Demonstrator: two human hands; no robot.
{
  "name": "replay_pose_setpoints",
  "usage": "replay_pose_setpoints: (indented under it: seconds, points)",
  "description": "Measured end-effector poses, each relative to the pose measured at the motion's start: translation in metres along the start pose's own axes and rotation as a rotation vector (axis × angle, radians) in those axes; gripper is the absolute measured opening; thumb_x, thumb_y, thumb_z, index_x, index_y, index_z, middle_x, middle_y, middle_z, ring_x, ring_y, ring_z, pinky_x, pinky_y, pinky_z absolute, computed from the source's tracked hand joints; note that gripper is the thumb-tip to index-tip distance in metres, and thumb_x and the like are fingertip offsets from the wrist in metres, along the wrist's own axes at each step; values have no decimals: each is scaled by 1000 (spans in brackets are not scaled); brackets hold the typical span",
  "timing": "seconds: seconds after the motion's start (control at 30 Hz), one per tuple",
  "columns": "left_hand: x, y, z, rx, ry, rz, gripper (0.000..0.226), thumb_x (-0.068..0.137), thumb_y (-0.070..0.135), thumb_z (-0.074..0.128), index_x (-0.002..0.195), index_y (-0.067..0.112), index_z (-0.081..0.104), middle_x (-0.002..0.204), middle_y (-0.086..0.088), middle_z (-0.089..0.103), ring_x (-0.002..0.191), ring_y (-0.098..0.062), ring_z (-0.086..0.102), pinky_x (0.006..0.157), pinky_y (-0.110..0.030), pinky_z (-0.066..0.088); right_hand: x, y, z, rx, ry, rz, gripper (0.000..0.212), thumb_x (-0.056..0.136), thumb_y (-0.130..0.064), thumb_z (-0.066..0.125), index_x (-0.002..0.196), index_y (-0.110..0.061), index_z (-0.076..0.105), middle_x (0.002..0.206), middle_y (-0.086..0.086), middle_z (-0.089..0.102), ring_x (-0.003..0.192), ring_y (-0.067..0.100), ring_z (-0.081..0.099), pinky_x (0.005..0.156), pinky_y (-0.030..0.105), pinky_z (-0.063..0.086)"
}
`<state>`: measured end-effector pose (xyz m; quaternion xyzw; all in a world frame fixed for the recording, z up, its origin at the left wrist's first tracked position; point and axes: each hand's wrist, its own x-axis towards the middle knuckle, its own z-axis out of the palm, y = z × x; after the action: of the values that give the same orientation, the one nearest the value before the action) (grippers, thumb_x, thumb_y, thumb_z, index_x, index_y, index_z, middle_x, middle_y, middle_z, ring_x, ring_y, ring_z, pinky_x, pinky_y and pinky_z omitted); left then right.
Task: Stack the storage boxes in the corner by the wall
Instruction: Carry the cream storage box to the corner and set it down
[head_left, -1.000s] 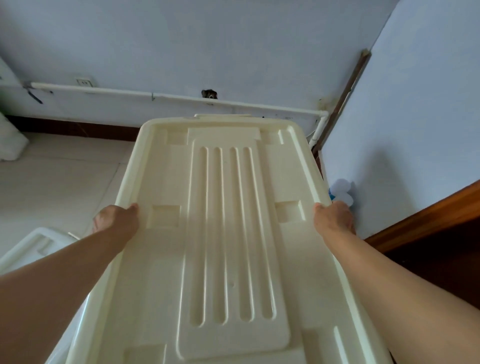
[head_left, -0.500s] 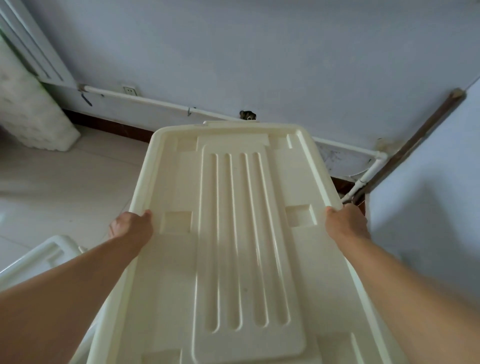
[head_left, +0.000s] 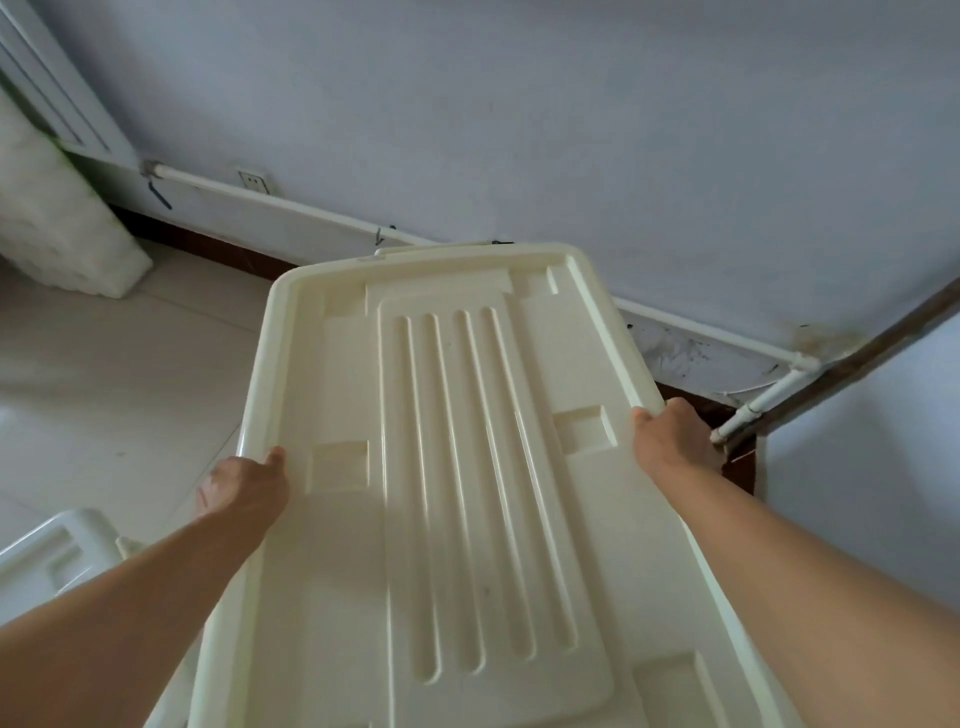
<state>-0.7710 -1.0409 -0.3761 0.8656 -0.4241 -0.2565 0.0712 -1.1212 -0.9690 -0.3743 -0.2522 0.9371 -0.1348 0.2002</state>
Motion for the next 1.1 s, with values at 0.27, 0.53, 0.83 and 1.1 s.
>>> replay_pose_setpoints:
  seconds: [0.27, 0.53, 0.83, 1.1]
  points:
    - [-1, 9, 29, 9, 16, -146, 62, 95, 42, 45, 117, -16, 55, 118, -35, 57, 111, -45, 55, 95, -46, 47, 59, -21, 20, -12, -89, -111, 37, 95, -31, 46, 118, -2, 52, 118, 19, 61, 107, 38, 58, 90, 43, 45]
    - [-34, 18, 64, -61, 72, -308, 59, 96, 37, 45, 109, -19, 60, 115, -36, 58, 108, -46, 56, 91, -44, 46, 124, -49, 25, -103, -168, -297, 43, 95, -32, 46, 124, 0, 49, 127, 21, 57, 116, 39, 54, 96, 45, 43]
    - [-36, 31, 104, -145, 37, -419, 60, 95, 39, 44, 106, -17, 62, 112, -34, 61, 103, -45, 60, 85, -42, 49, 168, -73, 34, -181, -159, -402, 46, 96, -32, 46, 130, -1, 46, 134, 21, 52, 123, 38, 49, 99, 43, 39]
    - [-38, 35, 158, -186, 73, -467, 63, 95, 39, 45, 110, -21, 58, 115, -36, 59, 109, -47, 57, 92, -47, 49, 207, -63, 59, -183, -174, -449, 48, 95, -33, 46, 133, -5, 44, 137, 20, 49, 126, 37, 47, 101, 44, 38]
